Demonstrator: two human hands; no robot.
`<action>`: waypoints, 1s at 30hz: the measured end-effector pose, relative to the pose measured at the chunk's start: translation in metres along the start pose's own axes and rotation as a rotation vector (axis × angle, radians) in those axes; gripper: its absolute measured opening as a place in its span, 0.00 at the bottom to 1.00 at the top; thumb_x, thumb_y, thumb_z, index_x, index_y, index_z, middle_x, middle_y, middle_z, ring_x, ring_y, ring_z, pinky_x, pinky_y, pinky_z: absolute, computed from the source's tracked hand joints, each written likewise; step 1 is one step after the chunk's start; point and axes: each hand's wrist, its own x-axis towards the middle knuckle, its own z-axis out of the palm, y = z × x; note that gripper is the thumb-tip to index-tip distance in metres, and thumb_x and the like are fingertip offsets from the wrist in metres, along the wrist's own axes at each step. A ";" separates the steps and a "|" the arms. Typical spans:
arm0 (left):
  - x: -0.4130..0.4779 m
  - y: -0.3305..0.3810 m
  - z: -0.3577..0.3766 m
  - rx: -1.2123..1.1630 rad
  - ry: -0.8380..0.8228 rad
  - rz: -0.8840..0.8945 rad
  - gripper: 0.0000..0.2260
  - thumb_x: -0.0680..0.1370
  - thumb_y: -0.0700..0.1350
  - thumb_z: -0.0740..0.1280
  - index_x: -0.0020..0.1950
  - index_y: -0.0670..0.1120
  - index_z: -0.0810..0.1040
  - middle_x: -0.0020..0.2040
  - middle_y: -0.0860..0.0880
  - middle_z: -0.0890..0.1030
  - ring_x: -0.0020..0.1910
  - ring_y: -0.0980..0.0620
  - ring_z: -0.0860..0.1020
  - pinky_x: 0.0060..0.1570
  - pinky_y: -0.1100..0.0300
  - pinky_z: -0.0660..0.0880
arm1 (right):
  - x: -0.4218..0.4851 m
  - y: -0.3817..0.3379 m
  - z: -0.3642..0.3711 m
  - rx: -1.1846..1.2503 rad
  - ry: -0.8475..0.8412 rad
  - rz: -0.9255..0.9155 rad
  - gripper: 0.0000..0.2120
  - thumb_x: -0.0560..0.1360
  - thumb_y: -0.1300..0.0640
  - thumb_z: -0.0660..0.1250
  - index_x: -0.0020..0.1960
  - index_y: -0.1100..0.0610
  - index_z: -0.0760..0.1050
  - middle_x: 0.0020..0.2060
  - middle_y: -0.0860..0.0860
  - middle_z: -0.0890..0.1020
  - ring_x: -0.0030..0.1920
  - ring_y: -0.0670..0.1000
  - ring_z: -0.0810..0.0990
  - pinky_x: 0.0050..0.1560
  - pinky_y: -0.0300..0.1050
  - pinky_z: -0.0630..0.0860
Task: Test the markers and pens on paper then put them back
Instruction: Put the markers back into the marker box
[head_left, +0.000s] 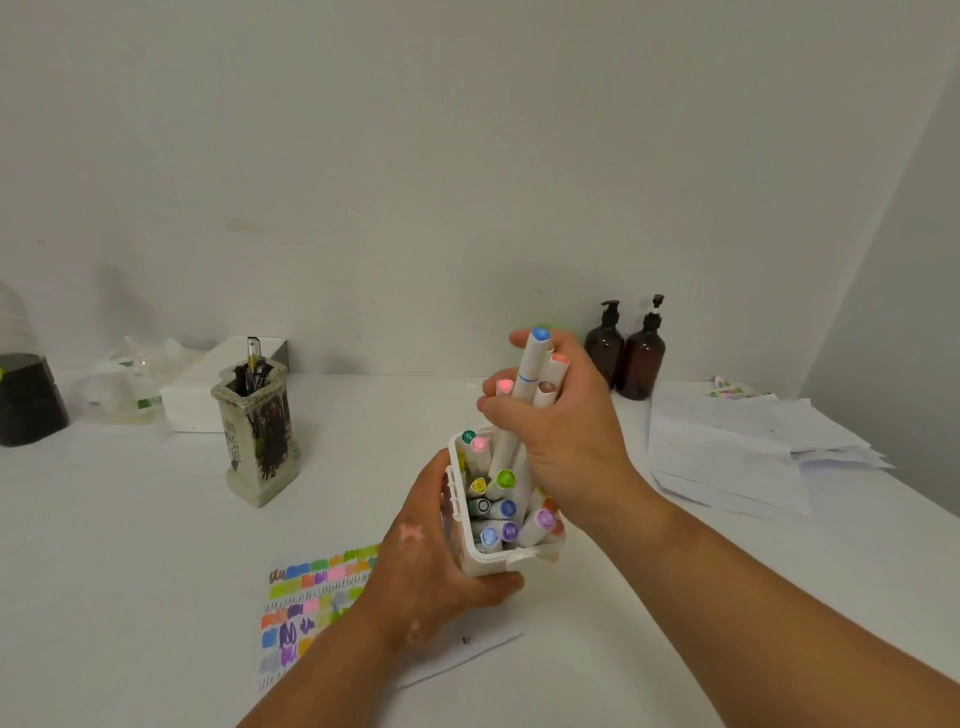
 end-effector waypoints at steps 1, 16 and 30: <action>0.000 0.001 -0.001 0.002 -0.002 0.003 0.49 0.53 0.72 0.78 0.67 0.74 0.54 0.59 0.81 0.66 0.61 0.78 0.67 0.44 0.85 0.65 | 0.000 -0.001 0.001 -0.018 -0.006 -0.028 0.26 0.70 0.65 0.76 0.59 0.41 0.74 0.42 0.46 0.86 0.44 0.46 0.85 0.42 0.33 0.80; -0.003 0.012 -0.004 -0.022 0.042 -0.050 0.46 0.55 0.67 0.80 0.66 0.73 0.57 0.60 0.68 0.74 0.59 0.68 0.75 0.45 0.77 0.73 | 0.003 -0.009 -0.003 -0.512 -0.097 -0.175 0.06 0.72 0.54 0.75 0.40 0.49 0.78 0.39 0.41 0.82 0.42 0.43 0.80 0.38 0.41 0.79; 0.001 0.031 -0.009 -0.031 -0.054 -0.059 0.44 0.53 0.66 0.81 0.60 0.78 0.59 0.57 0.73 0.74 0.55 0.69 0.76 0.42 0.74 0.76 | 0.023 -0.012 -0.018 -0.559 -0.107 -0.012 0.07 0.71 0.47 0.77 0.43 0.46 0.79 0.39 0.40 0.82 0.44 0.39 0.79 0.40 0.37 0.72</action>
